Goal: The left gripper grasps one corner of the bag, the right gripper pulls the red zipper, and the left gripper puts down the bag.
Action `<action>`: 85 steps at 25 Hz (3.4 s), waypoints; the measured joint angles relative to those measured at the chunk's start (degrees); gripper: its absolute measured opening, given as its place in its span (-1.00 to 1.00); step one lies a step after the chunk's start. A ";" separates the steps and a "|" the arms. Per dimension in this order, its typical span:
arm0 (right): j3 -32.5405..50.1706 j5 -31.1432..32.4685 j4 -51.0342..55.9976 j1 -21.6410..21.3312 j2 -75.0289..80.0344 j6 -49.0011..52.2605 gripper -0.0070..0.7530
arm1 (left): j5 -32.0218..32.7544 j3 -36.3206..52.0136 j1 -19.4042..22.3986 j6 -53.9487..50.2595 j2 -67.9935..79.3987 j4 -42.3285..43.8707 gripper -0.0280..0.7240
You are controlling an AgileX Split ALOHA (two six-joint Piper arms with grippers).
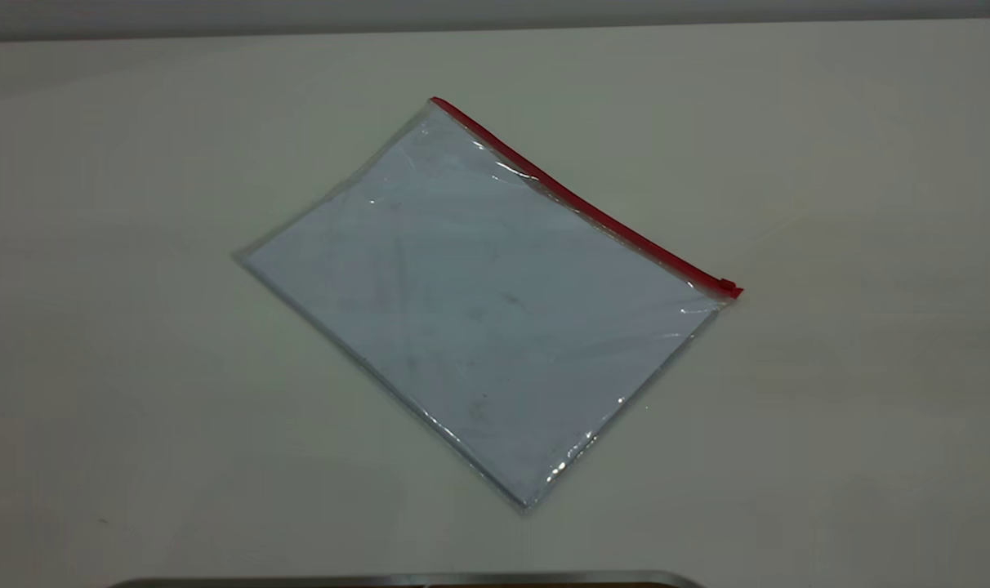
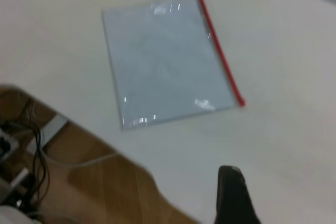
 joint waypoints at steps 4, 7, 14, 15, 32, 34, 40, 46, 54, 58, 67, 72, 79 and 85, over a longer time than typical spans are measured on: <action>6.67 -1.71 -1.30 0.00 -3.63 -1.80 0.32 | 0.00 5.48 0.00 0.00 -1.69 -0.06 0.64; 10.61 -3.12 -1.74 0.00 -5.63 -2.20 0.32 | 0.00 9.04 0.00 0.00 -1.86 -0.18 0.64; 13.41 -4.41 -3.30 0.00 -11.24 -2.57 0.32 | -1.33 11.96 0.00 0.18 -1.86 -0.35 0.64; 13.41 -4.41 -3.30 0.00 -11.86 -2.57 0.32 | -1.83 12.43 0.00 0.18 -1.86 -0.35 0.64; 13.41 -4.63 -2.61 0.00 -12.73 -2.13 0.29 | -2.17 12.87 0.00 0.23 -1.86 -0.35 0.64; 13.41 -4.63 -2.56 0.00 -12.73 -2.13 0.29 | -2.17 12.87 0.00 0.23 -1.86 -0.35 0.64; 13.43 -4.63 -2.56 0.00 -12.73 -2.13 0.29 | -2.18 12.87 0.00 0.18 -3.57 -0.35 0.64; 13.47 -4.68 -2.56 0.00 -12.73 -2.13 0.29 | -2.18 12.87 1.35 -0.86 -9.96 -0.36 0.64; 13.47 -4.68 -2.56 0.00 -12.73 -2.13 0.29 | -2.05 12.87 3.89 -1.11 -15.57 -0.24 0.64; 13.47 -4.68 -2.55 0.00 -12.73 -2.13 0.29 | -1.87 12.87 3.93 -1.11 -16.62 -0.22 0.64; 13.47 -4.68 -2.55 0.00 -12.73 -2.13 0.29 | -1.84 12.87 3.93 -1.15 -16.62 -0.22 0.64; 13.47 -4.73 -2.55 0.00 -12.73 -2.13 0.29 | -1.80 12.87 3.93 -1.15 -16.62 -0.22 0.64; 13.47 -4.73 -2.38 -4.67 -12.73 -2.13 0.29 | -1.77 12.87 3.93 -1.22 -16.62 -0.22 0.64; 13.47 -4.73 -2.34 -15.73 -12.73 -2.13 0.29 | -1.77 12.87 3.93 -1.24 -16.62 -0.22 0.64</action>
